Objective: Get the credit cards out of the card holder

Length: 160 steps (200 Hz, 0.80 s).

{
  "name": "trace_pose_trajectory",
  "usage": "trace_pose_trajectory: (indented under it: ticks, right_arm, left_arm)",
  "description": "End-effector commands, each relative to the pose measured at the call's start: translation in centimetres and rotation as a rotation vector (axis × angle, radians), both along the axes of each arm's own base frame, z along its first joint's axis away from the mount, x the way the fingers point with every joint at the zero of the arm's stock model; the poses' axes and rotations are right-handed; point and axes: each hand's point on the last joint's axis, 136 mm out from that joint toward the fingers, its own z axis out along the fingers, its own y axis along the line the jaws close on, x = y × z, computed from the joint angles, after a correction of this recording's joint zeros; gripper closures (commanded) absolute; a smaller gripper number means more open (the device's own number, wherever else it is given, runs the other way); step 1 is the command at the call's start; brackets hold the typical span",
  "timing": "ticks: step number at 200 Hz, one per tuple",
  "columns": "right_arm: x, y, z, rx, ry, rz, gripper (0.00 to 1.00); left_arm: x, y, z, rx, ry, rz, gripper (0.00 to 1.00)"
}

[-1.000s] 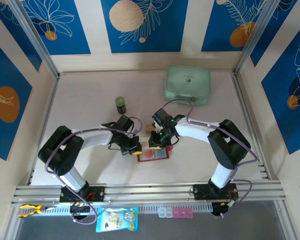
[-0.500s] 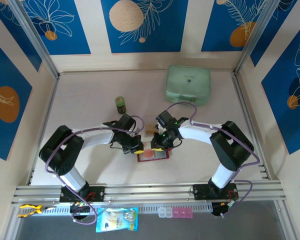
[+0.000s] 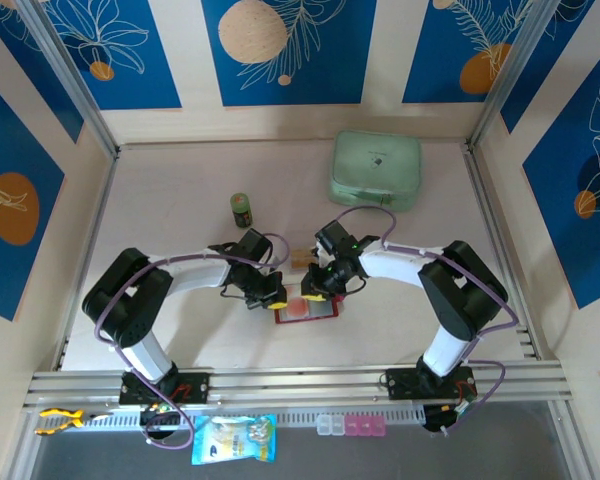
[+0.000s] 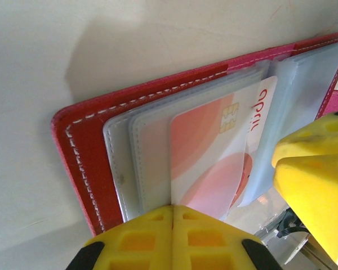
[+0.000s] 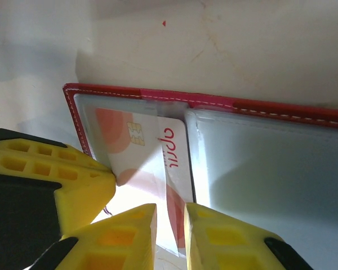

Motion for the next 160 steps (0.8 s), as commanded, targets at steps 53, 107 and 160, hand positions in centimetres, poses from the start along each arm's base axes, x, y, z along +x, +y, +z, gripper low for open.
trace_pose_trajectory:
  ticks: [53,107,160]
  right_arm:
    - [-0.7,0.1,-1.3,0.006,0.079,-0.001,0.79]
    - [-0.7,0.6,-0.9,0.034,0.075,0.020,0.80]
    - [-0.8,1.1,0.1,0.090,0.053,0.023,0.82]
  left_arm:
    - [-0.8,0.8,-1.3,0.060,0.029,-0.015,0.97]
    - [-0.8,0.8,-1.3,0.062,0.030,-0.017,0.98]
    - [-0.8,0.8,-1.3,0.060,0.030,-0.019,0.98]
